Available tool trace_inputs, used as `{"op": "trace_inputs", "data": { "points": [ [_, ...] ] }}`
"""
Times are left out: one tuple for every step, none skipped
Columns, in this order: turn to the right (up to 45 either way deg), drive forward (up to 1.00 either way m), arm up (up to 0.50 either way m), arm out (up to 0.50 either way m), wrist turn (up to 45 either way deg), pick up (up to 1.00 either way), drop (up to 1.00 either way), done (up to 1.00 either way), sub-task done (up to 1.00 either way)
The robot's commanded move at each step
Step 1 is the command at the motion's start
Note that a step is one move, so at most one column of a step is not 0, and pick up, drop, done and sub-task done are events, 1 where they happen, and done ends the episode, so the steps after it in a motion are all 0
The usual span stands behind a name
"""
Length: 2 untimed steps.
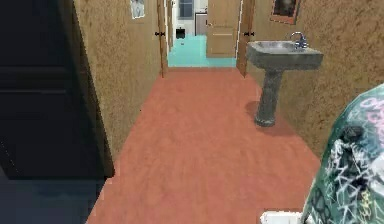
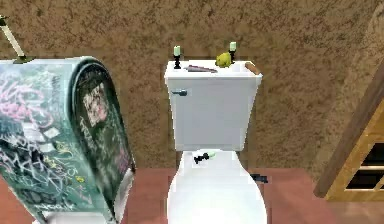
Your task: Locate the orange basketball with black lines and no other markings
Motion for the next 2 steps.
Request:
{"op": "trace_inputs", "data": {
  "points": [
    [0.0, 1.00, 0.00, 0.00, 0.0, 0.00, 0.00, 0.00, 0.00],
    [0.0, 1.00, 0.00, 0.00, 0.0, 0.00, 0.00, 0.00, 0.00]
  ]
}}
